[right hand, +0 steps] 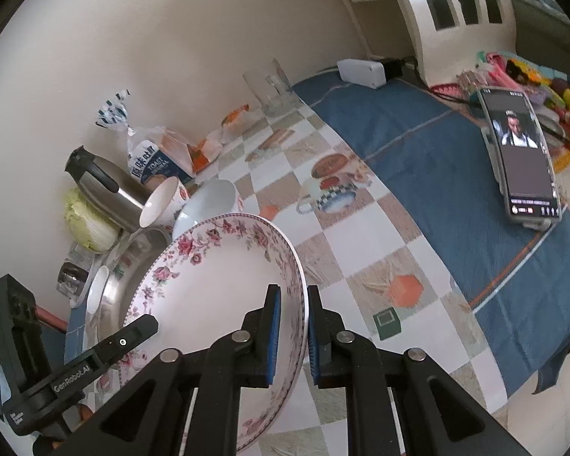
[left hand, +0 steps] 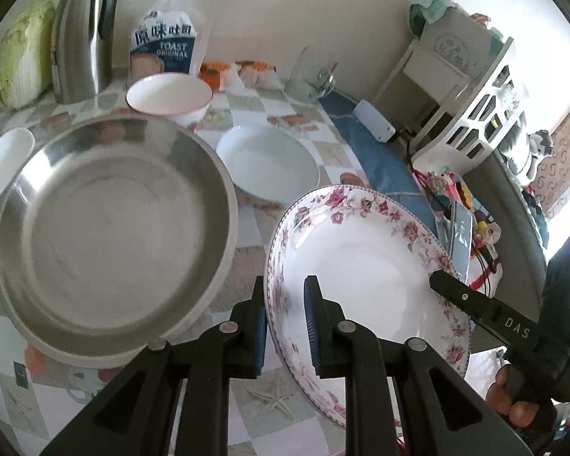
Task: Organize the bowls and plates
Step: 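Lift the floral plate with the right tool while the left tool lowers the basin flat, then lower the floral plate into the steel basin with the right tool while the left tool steadies it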
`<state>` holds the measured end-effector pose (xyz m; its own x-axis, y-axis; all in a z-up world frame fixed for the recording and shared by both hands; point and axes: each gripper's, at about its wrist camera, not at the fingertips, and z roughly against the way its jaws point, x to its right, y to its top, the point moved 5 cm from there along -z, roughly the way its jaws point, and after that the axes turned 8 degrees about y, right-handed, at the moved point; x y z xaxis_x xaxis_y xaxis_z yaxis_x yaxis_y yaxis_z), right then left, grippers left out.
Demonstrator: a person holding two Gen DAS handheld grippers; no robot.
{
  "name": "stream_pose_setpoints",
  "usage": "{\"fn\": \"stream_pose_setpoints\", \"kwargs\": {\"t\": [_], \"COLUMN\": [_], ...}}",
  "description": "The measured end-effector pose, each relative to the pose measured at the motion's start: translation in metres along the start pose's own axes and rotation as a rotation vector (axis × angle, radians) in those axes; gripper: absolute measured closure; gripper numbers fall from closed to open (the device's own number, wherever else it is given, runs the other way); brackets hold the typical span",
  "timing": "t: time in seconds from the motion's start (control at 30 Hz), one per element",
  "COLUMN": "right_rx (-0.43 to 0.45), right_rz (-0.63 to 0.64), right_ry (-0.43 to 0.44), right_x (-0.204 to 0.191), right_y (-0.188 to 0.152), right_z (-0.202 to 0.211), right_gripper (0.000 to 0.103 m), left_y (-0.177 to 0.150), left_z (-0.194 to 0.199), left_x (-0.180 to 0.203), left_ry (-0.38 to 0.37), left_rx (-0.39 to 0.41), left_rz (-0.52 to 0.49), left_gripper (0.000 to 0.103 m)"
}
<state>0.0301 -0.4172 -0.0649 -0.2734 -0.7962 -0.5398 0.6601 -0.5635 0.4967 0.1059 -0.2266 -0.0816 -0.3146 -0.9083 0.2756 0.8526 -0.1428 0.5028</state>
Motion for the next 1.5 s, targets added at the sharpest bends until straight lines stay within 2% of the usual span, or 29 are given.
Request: {"fn": "stream_pose_setpoints", "kwargs": {"t": [0.5,1.23,1.5], "right_rx": [0.015,-0.121,-0.161], "right_rz": [0.145,0.237,0.29], "right_ry": [0.035,0.109,0.105], "right_x": [-0.081,-0.164,-0.185], "right_y": [0.031,0.006,0.007], "right_z": [-0.01,-0.099,-0.127], "right_gripper": [0.089,0.089,0.09], "left_y": [0.021,0.031,0.035], "left_z": [0.022,0.036,0.032], "left_x": [-0.057,-0.175,-0.201], "left_ry": [-0.032,0.029,0.052], "left_rx": [0.071,0.115,0.113], "left_rz": [0.144,0.369,0.426], "left_gripper": [0.084,0.084,0.084]}}
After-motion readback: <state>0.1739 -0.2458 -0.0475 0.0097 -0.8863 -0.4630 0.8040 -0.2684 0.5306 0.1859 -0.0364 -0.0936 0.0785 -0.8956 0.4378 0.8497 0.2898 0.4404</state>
